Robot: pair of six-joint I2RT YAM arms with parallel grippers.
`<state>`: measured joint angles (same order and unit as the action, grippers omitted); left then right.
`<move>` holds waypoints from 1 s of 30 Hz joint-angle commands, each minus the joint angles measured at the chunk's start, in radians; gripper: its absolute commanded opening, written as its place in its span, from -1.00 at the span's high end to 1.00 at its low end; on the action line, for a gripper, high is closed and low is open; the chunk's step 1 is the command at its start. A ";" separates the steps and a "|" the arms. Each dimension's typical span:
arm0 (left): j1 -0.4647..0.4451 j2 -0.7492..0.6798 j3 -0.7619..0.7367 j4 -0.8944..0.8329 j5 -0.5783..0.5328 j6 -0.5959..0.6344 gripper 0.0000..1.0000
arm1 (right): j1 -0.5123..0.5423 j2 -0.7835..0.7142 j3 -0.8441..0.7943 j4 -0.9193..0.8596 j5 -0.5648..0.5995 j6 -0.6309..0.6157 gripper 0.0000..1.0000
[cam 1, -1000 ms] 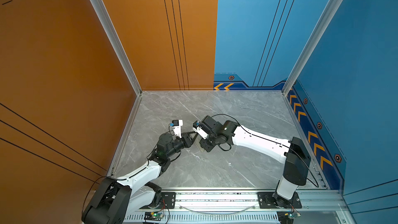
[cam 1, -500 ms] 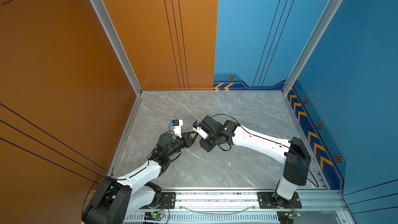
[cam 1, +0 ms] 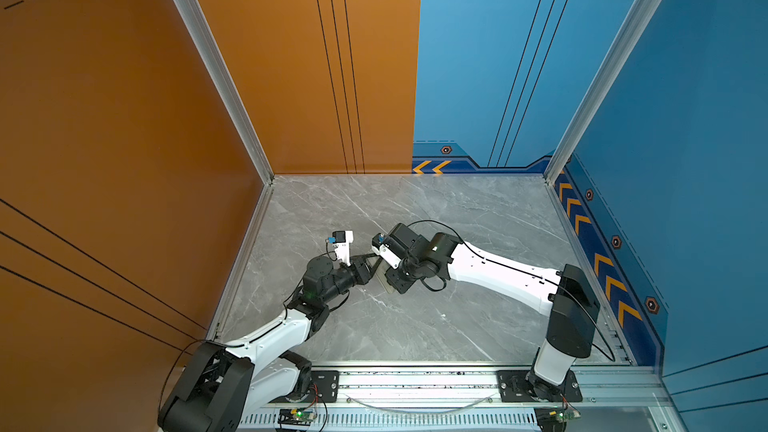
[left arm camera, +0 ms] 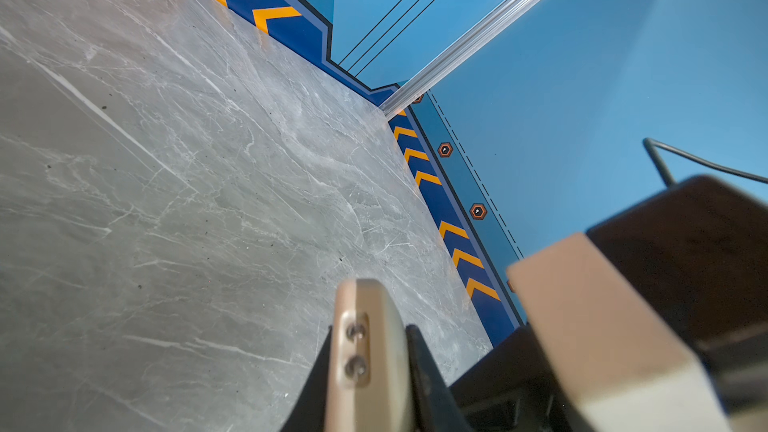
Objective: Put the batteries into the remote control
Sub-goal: 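Slide the cover along the remote over the batteries with the right gripper, then open the right gripper to release the cover on the remote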
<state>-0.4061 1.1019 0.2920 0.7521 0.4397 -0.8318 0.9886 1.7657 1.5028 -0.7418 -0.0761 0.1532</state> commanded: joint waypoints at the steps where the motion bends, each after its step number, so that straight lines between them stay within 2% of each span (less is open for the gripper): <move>1: -0.025 -0.005 0.032 0.047 0.106 -0.015 1.00 | 0.002 -0.002 0.038 0.039 0.003 -0.022 0.49; 20: -0.025 -0.007 0.033 0.047 0.108 -0.015 1.00 | 0.004 -0.016 0.034 0.045 0.010 -0.024 0.30; 30: -0.022 -0.010 0.032 0.047 0.112 -0.018 1.00 | 0.013 -0.038 0.034 0.045 0.030 -0.033 0.06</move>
<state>-0.4137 1.1019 0.2920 0.7521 0.4904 -0.8326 0.9924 1.7645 1.5139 -0.7288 -0.0742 0.1303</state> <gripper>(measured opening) 0.230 0.463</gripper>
